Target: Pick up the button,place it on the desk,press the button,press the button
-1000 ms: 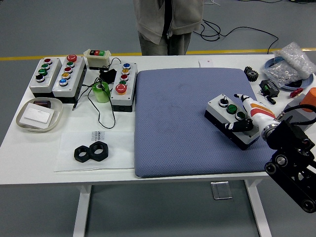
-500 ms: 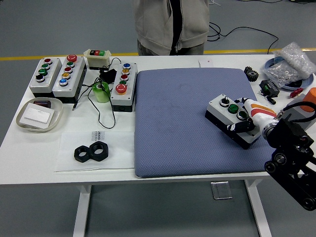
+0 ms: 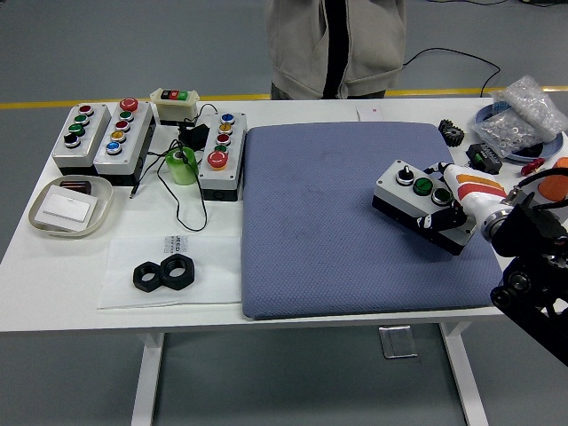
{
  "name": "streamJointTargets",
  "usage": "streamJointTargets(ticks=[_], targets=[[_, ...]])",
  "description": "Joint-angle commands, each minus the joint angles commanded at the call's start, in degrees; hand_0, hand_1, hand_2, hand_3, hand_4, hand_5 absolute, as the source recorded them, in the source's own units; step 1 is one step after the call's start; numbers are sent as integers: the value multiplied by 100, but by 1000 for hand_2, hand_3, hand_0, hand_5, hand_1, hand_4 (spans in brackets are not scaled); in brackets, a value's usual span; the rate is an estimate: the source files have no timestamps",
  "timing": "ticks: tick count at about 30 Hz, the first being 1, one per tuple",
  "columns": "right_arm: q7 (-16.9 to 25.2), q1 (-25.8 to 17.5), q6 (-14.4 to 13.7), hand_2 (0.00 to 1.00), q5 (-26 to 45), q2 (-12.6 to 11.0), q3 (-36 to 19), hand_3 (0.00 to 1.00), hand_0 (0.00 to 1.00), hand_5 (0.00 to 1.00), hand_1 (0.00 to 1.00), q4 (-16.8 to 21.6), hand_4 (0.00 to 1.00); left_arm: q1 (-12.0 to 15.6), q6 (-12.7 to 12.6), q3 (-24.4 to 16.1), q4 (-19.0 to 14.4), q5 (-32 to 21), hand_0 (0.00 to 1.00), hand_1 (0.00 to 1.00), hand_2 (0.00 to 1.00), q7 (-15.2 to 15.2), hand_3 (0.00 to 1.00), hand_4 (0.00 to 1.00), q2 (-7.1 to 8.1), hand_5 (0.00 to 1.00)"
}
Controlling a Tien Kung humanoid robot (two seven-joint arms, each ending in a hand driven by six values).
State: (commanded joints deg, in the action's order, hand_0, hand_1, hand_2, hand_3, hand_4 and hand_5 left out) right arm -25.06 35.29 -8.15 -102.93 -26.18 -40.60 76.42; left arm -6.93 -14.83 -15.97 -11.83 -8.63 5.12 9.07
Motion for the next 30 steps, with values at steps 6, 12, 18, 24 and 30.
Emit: streamJointTargets(ticks=[6,12,18,24,30], targets=[[1082,193,143,502,411,-404,445,633,407,99,457,142,718,-24,0,26,1,-49,746,829,876,8,831,639,-8,998],[2072,316,195,494,426,-712,743,626,399,100,454,291,714,-17,-2,3,0,-23,747,830,876,-5,831,639,-16,998],[3134,496,285,488,155,-916,982,621,399,82,454,233,707,-19,-1,2,-2,-19,751,829,875,-7,831,639,-19,998],[3368,643,355,492,144,-916,1228,628,409,74,458,74,711,-19,-1,8,-2,-27,751,830,875,-3,831,638,-20,998],[3356,651,391,498,148,-809,1313,631,414,61,460,-78,709,-6,-4,-2,-6,-5,751,830,876,-11,830,639,-24,998]])
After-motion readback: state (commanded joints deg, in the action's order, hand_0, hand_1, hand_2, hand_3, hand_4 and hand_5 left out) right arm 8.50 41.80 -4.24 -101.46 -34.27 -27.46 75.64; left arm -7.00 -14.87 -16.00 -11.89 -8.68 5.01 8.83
